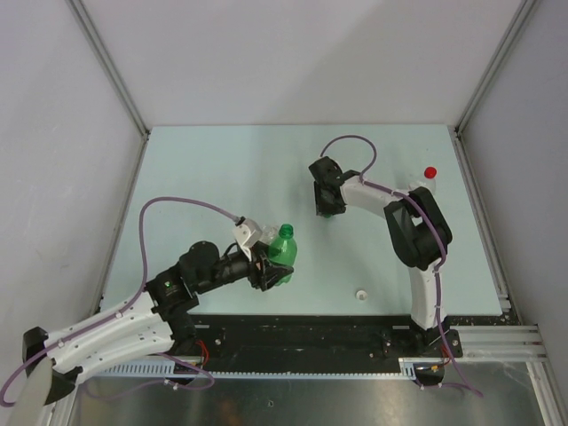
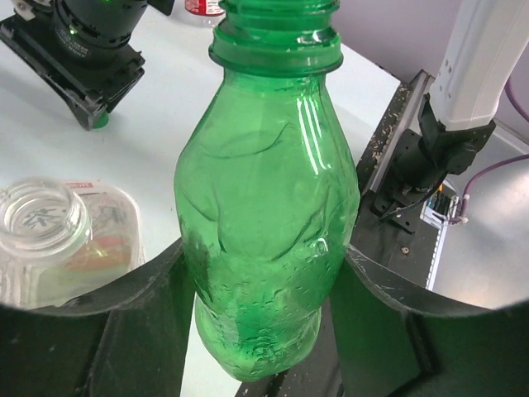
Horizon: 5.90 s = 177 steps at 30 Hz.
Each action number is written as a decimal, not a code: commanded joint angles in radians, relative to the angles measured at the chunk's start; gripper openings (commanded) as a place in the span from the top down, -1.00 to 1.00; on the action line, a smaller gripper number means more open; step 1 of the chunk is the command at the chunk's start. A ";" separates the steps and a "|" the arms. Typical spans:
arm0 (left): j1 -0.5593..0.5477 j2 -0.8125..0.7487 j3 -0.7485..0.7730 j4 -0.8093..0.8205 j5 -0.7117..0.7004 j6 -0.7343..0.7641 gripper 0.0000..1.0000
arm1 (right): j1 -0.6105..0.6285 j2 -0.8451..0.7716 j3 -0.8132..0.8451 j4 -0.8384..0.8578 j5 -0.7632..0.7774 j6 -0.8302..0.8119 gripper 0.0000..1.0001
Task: Screw on the bottle caps
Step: Screw the bottle cap onto the plastic bottle.
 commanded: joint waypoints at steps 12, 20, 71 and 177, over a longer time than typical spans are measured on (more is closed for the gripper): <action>-0.004 0.016 -0.034 -0.032 0.166 0.052 1.00 | -0.005 -0.327 -0.016 -0.187 -0.221 -0.228 0.69; -0.005 0.137 0.025 -0.030 0.430 0.314 1.00 | -0.001 -0.739 -0.086 -0.365 -0.709 -0.333 0.69; -0.004 0.275 0.183 0.097 0.532 0.289 1.00 | 0.384 -0.898 -0.142 -0.477 -0.763 -0.526 0.79; -0.007 0.517 0.171 0.412 0.181 0.394 1.00 | 0.379 -1.276 -0.334 -0.054 -0.067 0.133 -0.46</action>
